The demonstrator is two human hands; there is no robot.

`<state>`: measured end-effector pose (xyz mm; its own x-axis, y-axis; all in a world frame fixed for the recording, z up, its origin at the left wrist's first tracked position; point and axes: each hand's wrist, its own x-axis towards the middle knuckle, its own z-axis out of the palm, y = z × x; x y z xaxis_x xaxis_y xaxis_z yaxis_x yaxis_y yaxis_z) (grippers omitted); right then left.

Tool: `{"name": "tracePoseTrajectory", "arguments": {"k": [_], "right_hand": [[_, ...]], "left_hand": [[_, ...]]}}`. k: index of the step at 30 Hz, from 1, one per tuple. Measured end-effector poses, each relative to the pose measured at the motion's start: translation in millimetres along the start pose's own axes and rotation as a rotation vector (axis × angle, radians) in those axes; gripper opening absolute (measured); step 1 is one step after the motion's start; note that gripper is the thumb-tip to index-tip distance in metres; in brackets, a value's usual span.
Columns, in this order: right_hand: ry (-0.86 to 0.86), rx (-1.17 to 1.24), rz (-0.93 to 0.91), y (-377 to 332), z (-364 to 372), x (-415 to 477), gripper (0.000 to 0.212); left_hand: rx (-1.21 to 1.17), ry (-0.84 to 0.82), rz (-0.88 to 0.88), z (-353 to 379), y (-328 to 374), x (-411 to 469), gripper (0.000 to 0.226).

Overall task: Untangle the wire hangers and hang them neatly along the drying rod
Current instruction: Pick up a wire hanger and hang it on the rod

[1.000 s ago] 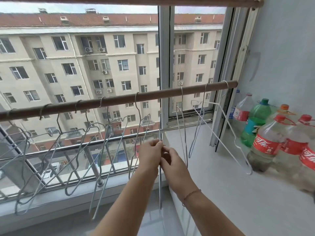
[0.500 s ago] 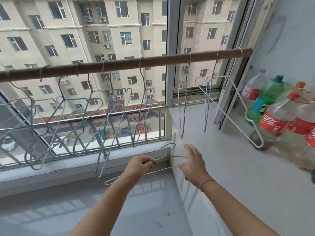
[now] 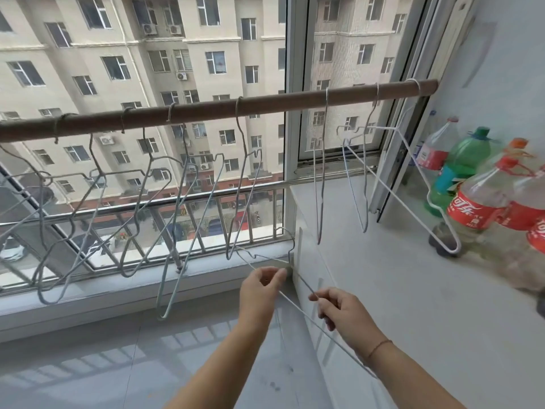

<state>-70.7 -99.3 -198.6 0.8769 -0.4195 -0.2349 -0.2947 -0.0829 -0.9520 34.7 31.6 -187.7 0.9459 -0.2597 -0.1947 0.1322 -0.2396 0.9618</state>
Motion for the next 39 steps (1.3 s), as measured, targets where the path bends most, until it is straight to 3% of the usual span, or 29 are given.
{"name": "tracePoseTrajectory", "arguments": {"k": [3,12,27,39], "right_hand": [[0.009,0.089,-0.014,-12.9,11.6,-11.2,0.024],[-0.058,0.343,-0.135,-79.5,34.3,-34.2,0.027],[0.014,0.448,-0.503,-158.4,24.9,-29.0,0.032],[-0.057,0.495,-0.365,-168.2,19.8,2.8,0.026]], "left_hand": [[-0.161,-0.153,-0.048,14.8,15.1,-11.5,0.013],[-0.390,-0.034,-0.012,4.6,80.8,-18.9,0.010],[-0.487,-0.071,0.188,3.7,182.3,-18.1,0.014],[-0.377,-0.028,0.116,6.8,182.0,15.7,0.018]]}}
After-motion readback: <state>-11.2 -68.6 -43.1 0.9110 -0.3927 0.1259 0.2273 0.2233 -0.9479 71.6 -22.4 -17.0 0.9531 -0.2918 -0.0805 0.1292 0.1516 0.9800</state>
